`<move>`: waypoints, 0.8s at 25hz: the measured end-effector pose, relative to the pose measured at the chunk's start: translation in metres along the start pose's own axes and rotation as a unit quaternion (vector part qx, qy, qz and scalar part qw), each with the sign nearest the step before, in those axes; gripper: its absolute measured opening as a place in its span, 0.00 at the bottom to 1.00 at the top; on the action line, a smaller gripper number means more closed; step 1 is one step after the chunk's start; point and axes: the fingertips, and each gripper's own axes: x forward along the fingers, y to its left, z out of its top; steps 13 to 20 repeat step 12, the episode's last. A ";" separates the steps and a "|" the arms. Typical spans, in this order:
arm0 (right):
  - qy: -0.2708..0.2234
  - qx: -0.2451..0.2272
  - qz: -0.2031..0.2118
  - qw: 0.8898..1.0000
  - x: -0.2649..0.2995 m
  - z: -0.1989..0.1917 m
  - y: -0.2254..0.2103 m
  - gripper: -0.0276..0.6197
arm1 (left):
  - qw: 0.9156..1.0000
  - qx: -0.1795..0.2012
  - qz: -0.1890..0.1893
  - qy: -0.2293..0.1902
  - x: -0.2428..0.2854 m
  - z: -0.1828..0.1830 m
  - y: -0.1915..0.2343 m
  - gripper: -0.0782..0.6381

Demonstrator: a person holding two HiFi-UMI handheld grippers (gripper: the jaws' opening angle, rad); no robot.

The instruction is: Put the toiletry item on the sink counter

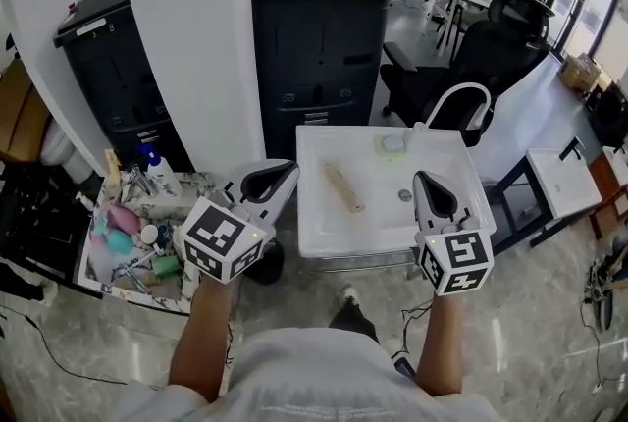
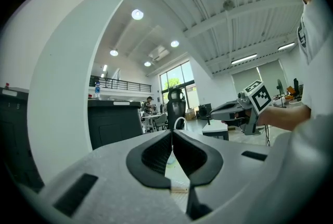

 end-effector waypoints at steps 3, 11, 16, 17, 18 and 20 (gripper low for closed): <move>0.003 0.002 0.001 1.000 -0.001 -0.003 0.000 0.04 | 1.000 0.000 -0.002 -0.001 0.000 0.000 -0.002 0.13; 0.004 0.008 0.008 1.000 -0.006 -0.008 0.004 0.04 | 1.000 -0.002 -0.003 0.002 -0.003 -0.003 -0.007 0.13; 0.005 0.009 0.009 1.000 -0.007 -0.009 0.005 0.04 | 1.000 -0.002 -0.004 0.003 -0.004 -0.004 -0.009 0.13; 0.005 0.009 0.009 1.000 -0.007 -0.009 0.005 0.04 | 1.000 -0.002 -0.004 0.003 -0.004 -0.004 -0.009 0.13; 0.005 0.009 0.009 1.000 -0.007 -0.009 0.005 0.04 | 1.000 -0.002 -0.004 0.003 -0.004 -0.004 -0.009 0.13; 0.005 0.009 0.009 1.000 -0.007 -0.009 0.005 0.04 | 1.000 -0.002 -0.004 0.003 -0.004 -0.004 -0.009 0.13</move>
